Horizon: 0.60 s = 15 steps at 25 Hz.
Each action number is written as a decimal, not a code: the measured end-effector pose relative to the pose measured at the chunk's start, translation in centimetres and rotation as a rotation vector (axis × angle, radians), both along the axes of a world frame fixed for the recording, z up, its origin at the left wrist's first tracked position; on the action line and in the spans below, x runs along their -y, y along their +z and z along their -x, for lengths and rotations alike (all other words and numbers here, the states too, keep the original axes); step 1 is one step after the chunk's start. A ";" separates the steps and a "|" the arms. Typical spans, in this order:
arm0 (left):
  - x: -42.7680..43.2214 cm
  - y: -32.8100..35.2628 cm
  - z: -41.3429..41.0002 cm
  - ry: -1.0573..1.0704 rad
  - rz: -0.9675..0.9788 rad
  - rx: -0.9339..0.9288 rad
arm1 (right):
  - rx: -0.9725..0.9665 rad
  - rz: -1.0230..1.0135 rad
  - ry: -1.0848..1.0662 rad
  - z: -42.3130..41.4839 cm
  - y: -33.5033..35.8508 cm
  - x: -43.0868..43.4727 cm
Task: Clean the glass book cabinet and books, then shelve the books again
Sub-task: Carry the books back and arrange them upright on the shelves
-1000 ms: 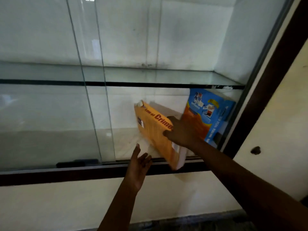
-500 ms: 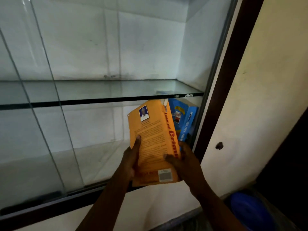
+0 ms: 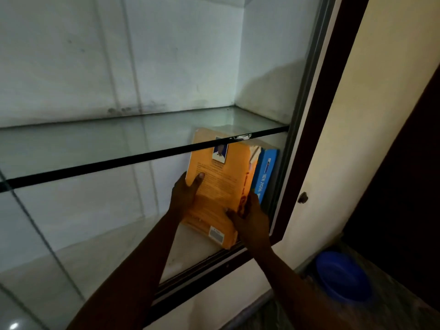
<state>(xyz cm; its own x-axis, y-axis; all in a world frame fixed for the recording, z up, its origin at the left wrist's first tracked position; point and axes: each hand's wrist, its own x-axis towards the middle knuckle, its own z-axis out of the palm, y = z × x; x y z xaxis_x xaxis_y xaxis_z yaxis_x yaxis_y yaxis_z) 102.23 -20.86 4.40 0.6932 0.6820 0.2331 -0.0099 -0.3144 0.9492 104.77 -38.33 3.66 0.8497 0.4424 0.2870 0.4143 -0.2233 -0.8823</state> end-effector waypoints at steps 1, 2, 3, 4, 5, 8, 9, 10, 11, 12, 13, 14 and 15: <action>-0.2 -0.8 -0.7 0.020 -0.047 0.017 | 0.012 0.014 -0.055 0.0 -0.8 -0.3; -0.2 -1.6 -1.1 0.053 -0.059 0.045 | 0.024 0.023 -0.101 0.1 -1.4 -0.6; -0.2 -2.9 -1.7 0.113 -0.066 0.051 | 0.031 0.034 -0.139 0.1 -1.8 -0.9; 0.2 -4.2 -1.9 0.178 -0.088 0.030 | 0.031 0.047 -0.168 0.1 -2.0 -1.2; 0.9 -5.6 -2.0 0.225 -0.119 -0.010 | 0.024 0.063 -0.190 0.0 -2.1 -1.4; 4.6 -6.3 -1.8 0.017 0.059 -0.036 | -0.006 0.054 -0.208 0.3 -1.6 -2.0; 5.0 -6.3 -2.4 -0.053 0.116 -0.020 | -0.016 0.039 -0.219 0.6 -1.6 -2.2; 5.1 -5.9 -3.0 -0.081 0.131 -0.032 | -0.027 0.019 -0.232 0.9 -1.6 -2.4; 4.8 -6.0 -3.7 -0.092 0.138 -0.016 | -0.048 -0.003 -0.245 1.0 -1.8 -2.6; 4.4 -6.0 -4.2 -0.094 0.141 -0.002 | -0.067 -0.019 -0.247 1.0 -1.8 -2.6; 4.1 -6.4 -4.5 -0.095 0.138 0.018 | -0.070 -0.009 -0.236 0.8 -1.9 -2.4; 4.1 -6.6 -4.4 -0.110 0.143 0.027 | -0.050 0.039 -0.205 0.4 -1.8 -2.0; 4.1 -7.2 -4.5 -0.134 0.149 0.035 | -0.018 0.125 -0.161 0.0 -1.5 -1.5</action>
<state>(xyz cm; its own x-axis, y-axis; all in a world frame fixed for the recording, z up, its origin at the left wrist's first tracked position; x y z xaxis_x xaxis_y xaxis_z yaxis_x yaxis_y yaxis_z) 106.75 -24.93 -2.77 0.7732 0.6132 0.1619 -0.0755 -0.1644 0.9835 104.77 -36.86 2.12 0.9168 0.3318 0.2225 0.3489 -0.3938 -0.8504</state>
